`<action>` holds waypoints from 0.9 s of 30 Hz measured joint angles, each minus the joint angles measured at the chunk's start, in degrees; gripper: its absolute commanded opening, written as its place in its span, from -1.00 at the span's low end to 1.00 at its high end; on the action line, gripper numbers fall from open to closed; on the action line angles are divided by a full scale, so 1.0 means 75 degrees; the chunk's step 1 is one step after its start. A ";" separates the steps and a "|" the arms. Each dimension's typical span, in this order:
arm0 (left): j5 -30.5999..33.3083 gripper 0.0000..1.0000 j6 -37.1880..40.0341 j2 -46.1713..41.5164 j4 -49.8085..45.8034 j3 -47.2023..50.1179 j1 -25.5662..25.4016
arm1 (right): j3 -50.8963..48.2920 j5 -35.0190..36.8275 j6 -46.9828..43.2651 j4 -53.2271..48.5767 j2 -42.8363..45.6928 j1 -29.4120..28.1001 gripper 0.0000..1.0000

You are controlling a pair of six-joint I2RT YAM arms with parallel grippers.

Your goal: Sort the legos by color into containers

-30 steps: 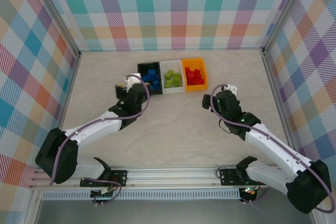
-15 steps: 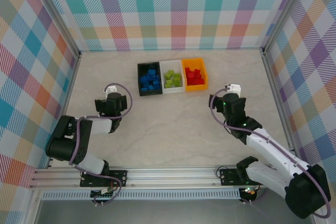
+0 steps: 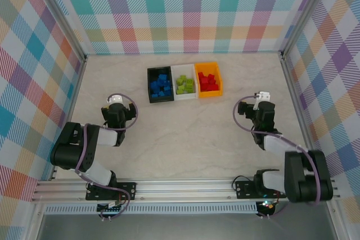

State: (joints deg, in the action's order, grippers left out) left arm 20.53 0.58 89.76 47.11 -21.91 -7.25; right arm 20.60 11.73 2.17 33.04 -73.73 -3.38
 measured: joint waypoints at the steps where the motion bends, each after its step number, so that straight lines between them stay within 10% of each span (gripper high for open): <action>1: -0.0020 1.00 -0.0017 0.0000 0.0000 0.0000 0.0006 | 0.0026 -0.0163 -0.0044 0.0224 -0.0332 0.0000 0.99; 7: -0.0079 1.00 -0.0076 0.0000 0.0000 0.0000 0.0009 | 0.0067 -0.0874 -0.0207 0.1428 -0.1944 0.0117 0.99; 27: -0.0082 1.00 -0.0128 0.0000 0.0000 -0.0006 0.0006 | 0.0268 -0.1378 -0.0184 0.1655 -0.1961 0.0405 1.00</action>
